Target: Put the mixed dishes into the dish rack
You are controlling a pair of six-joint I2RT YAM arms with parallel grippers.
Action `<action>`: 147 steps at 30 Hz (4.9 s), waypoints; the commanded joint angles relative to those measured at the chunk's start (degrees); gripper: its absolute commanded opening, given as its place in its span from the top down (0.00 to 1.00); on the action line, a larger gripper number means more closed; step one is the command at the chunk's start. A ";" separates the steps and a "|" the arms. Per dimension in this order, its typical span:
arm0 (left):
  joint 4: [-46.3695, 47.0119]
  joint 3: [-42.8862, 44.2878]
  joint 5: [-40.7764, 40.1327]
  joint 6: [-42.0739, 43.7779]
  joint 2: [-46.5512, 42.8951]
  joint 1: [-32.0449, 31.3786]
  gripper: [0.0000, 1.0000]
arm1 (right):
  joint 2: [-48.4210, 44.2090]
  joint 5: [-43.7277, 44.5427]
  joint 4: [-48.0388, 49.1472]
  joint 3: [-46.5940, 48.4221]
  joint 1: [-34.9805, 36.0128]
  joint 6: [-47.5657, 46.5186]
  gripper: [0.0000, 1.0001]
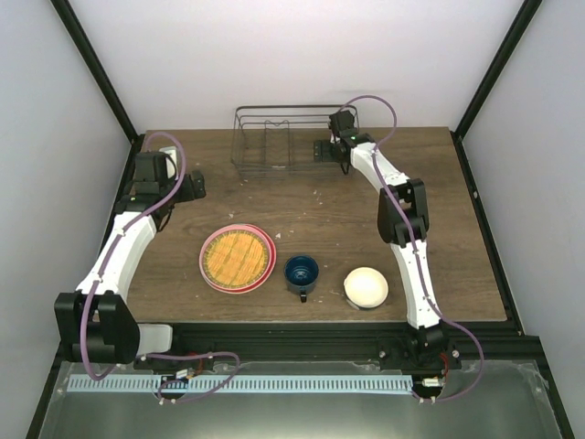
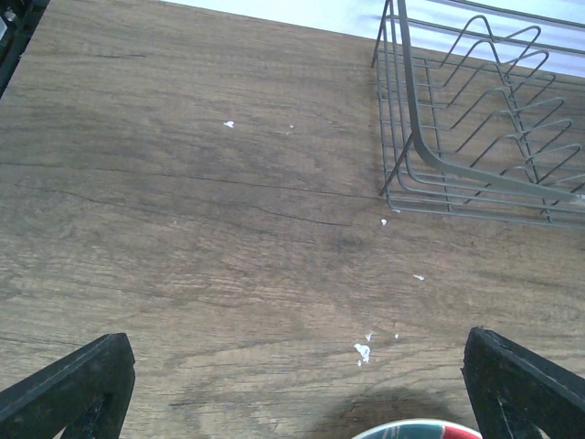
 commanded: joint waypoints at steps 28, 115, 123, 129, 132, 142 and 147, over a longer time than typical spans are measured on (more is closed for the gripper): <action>1.75 1.81 2.33 -0.23 1.94 -0.33 0.00 | -5.96 -1.77 -14.66 -5.94 0.47 -6.53 0.00; 7.29 25.73 12.57 5.40 41.58 -8.49 0.00 | -26.16 16.31 -17.16 -26.47 -3.71 7.23 0.00; 6.84 22.79 12.59 5.39 41.49 -9.36 0.00 | -22.47 13.94 -14.45 -26.54 -5.20 5.05 0.00; 7.02 21.14 13.07 5.22 41.32 -9.84 0.00 | -19.83 13.39 -13.51 -24.75 -5.67 3.04 0.00; 7.02 20.03 13.27 5.14 41.11 -10.01 0.00 | -18.73 13.43 -13.15 -23.60 -5.89 1.91 0.00; 7.12 14.82 14.06 3.97 37.52 -10.76 0.00 | -15.78 14.20 -12.18 -19.66 -8.07 -0.91 0.00; 6.40 12.55 14.42 3.29 34.47 -11.26 0.00 | -14.24 14.89 -11.82 -16.65 -9.06 -2.18 0.00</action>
